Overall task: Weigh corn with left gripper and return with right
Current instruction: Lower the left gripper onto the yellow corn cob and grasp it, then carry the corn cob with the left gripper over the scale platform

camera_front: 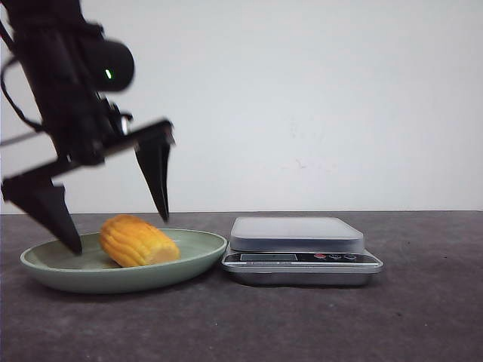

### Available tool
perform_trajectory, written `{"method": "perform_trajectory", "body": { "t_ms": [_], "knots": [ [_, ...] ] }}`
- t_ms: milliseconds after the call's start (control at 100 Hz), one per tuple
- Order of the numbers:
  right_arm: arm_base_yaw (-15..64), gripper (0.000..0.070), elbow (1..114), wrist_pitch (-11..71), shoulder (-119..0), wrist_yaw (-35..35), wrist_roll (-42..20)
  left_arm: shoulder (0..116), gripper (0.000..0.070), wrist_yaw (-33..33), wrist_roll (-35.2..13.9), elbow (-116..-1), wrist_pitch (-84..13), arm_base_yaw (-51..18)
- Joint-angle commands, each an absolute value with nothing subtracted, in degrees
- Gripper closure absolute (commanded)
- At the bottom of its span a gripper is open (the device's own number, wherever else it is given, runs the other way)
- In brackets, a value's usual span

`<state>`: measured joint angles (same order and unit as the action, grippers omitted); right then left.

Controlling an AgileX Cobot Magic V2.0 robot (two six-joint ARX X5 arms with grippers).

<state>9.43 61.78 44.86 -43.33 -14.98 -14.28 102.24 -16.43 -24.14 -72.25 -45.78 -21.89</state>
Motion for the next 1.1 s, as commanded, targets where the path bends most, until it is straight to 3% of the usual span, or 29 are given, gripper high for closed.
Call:
{"method": "perform_trajectory", "body": {
  "t_ms": [0, 100, 120, 160, 230, 270, 300, 560, 840, 970, 1090],
  "knots": [
    [9.6, 0.0000, 62.8, 45.4, -43.3, -15.0, -16.1, 104.6, 0.0000, -16.5, -26.4, -73.0, -44.9, -22.8],
    [9.6, 0.0000, 62.8, 47.6, -42.7, -15.0, -16.2, 106.2, 0.0000, -16.5, -26.2, -73.0, -44.2, -23.8],
    [9.6, 0.0000, 62.8, 48.1, -42.4, -15.0, -16.2, 106.3, 0.0043, -16.5, -26.0, -73.0, -44.2, -23.9],
    [9.6, 0.0000, 62.8, 48.8, -42.1, -15.0, -16.2, 106.5, 0.0222, -16.6, -25.7, -73.0, -44.3, -24.2],
    [9.6, 0.0000, 62.8, 49.5, -41.2, -15.0, -16.2, 106.4, 0.0700, -16.8, -24.3, -73.1, -44.8, -24.6],
    [9.6, 0.0000, 62.8, 49.8, -40.8, -15.0, -16.3, 106.3, 0.0667, -17.1, -24.2, -73.3, -45.3, -24.6],
    [9.6, 0.0000, 62.8, 49.9, -40.3, -15.0, -16.3, 106.2, 0.0700, -17.6, -24.1, -73.6, -45.6, -24.6],
    [9.6, 0.0000, 62.8, 49.9, -37.2, -15.0, -17.0, 101.3, 0.0700, -22.9, -22.7, -78.5, -48.4, -24.9],
    [9.6, 0.0000, 62.8, 49.8, -35.7, -15.0, -17.6, 95.4, 0.0700, -35.4, -21.7, -93.5, -45.8, -26.0],
    [9.6, 0.0000, 62.8, 49.8, -35.3, -15.0, -18.6, 95.6, 0.0697, -35.0, -21.6, -103.6, -46.0, -27.9],
    [9.6, 0.0000, 62.8, 49.8, -35.4, -15.0, -19.1, 96.6, 0.0696, -29.1, -19.8, -110.4, -46.9, -30.5]
  ]
}}
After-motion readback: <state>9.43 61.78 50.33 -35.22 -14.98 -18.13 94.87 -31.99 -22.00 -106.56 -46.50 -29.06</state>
